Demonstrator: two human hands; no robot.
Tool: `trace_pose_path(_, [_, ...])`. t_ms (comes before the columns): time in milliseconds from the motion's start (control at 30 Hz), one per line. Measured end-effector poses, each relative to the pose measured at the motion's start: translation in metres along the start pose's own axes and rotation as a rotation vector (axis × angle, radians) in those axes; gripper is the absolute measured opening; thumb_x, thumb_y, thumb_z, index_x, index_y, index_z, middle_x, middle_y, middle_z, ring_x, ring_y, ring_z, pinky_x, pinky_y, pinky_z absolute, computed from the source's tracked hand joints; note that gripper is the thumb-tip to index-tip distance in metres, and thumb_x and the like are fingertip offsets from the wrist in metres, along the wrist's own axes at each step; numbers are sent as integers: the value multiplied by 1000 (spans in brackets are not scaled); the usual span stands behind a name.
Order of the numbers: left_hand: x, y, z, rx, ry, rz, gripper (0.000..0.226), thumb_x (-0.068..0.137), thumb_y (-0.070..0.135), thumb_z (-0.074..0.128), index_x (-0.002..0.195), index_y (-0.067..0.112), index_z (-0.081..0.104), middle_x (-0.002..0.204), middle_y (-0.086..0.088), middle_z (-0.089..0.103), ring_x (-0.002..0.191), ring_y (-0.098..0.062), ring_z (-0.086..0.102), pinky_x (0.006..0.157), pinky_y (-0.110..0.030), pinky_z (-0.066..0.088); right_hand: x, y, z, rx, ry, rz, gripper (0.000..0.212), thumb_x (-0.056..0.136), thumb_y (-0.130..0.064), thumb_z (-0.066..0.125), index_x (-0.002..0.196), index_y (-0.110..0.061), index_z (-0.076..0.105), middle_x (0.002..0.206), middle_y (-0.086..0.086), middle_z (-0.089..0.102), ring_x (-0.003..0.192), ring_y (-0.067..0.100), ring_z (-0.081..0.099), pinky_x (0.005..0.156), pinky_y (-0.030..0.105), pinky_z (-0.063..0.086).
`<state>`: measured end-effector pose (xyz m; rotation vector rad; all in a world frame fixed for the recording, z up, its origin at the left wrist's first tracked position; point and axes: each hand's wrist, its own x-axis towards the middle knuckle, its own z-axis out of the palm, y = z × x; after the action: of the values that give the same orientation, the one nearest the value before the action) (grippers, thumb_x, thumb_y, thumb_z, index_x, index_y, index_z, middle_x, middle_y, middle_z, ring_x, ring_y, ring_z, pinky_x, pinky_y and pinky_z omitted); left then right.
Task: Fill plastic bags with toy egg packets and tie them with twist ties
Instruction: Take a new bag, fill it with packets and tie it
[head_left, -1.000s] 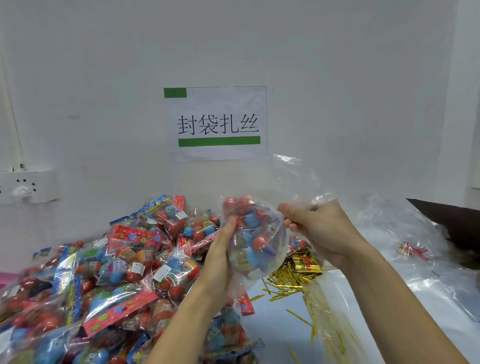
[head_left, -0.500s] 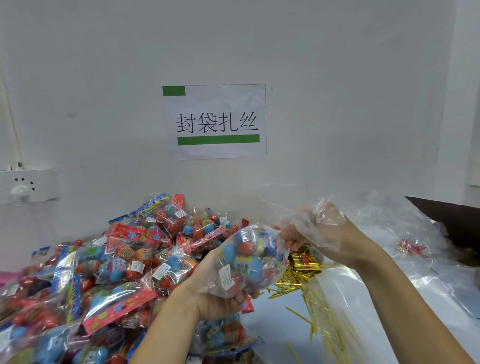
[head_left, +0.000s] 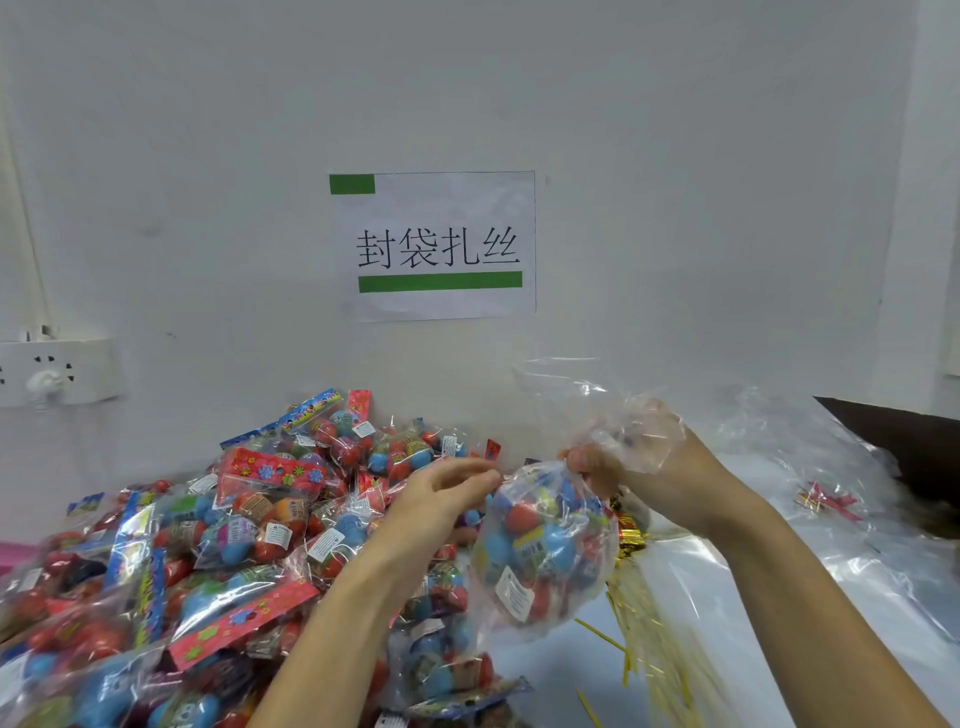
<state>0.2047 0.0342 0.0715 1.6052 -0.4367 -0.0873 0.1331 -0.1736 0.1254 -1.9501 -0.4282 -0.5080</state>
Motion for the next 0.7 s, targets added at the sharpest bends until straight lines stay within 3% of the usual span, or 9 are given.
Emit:
trace_pose_path(67, [-3, 12, 0, 108, -2, 182, 32, 84, 45, 74, 111, 27, 75, 112, 7, 74, 110, -12, 67, 101, -45, 52, 3, 4, -1, 37, -5, 22, 25, 92, 2, 64, 69, 8, 72, 59, 13, 64, 51, 9, 59, 51, 14, 46])
trace_pose_path(167, [-5, 21, 7, 181, -144, 337, 46, 75, 63, 75, 114, 38, 73, 115, 15, 73, 113, -4, 66, 100, -31, 51, 4, 5, 8, -35, -55, 76, 28, 91, -4, 69, 64, 4, 71, 55, 4, 61, 53, 12, 61, 53, 18, 49])
trace_pose_path(300, [-6, 25, 27, 197, -195, 510, 12, 86, 33, 77, 98, 33, 78, 101, 7, 77, 98, -11, 73, 87, -30, 55, 4, 3, 20, -259, -97, 71, 38, 98, -22, 61, 68, -4, 74, 69, 1, 61, 59, 3, 63, 58, 19, 52])
trace_pose_path(400, [-8, 26, 32, 65, -86, 560, 12, 88, 18, 76, 80, 27, 80, 78, 6, 76, 71, -10, 72, 62, -22, 55, 6, -1, 30, -244, -207, 101, 18, 91, 4, 60, 92, -1, 77, 72, 7, 71, 61, 12, 66, 59, 25, 55])
trace_pose_path(467, [-8, 28, 32, -29, 20, 541, 17, 88, 11, 74, 75, 21, 81, 70, 2, 75, 60, -10, 70, 51, -21, 53, 8, -2, 38, -218, -253, 109, 19, 84, 9, 63, 97, 3, 75, 71, 14, 72, 57, 16, 62, 56, 28, 53])
trace_pose_path(533, [-7, 30, 29, -76, 146, 514, 14, 86, 5, 75, 73, 9, 78, 68, -5, 74, 57, -13, 67, 50, -23, 51, 10, -2, 42, -234, -279, 122, 6, 84, 1, 71, 82, -1, 77, 67, 15, 71, 56, 16, 62, 59, 31, 54])
trace_pose_path(633, [-7, 34, 21, -46, 225, 499, 21, 85, 11, 77, 72, -5, 71, 62, -23, 64, 56, -18, 56, 53, -32, 46, 11, -1, 44, -244, -300, 168, 29, 85, -9, 77, 57, -16, 72, 56, 4, 68, 50, 12, 61, 57, 24, 52])
trace_pose_path(700, [-9, 36, 18, -8, 213, 494, 29, 85, 15, 78, 69, -7, 68, 57, -22, 57, 55, -19, 50, 54, -34, 42, 11, 0, 43, -218, -304, 177, 34, 85, -8, 78, 53, -18, 70, 54, 3, 66, 49, 11, 60, 54, 21, 50])
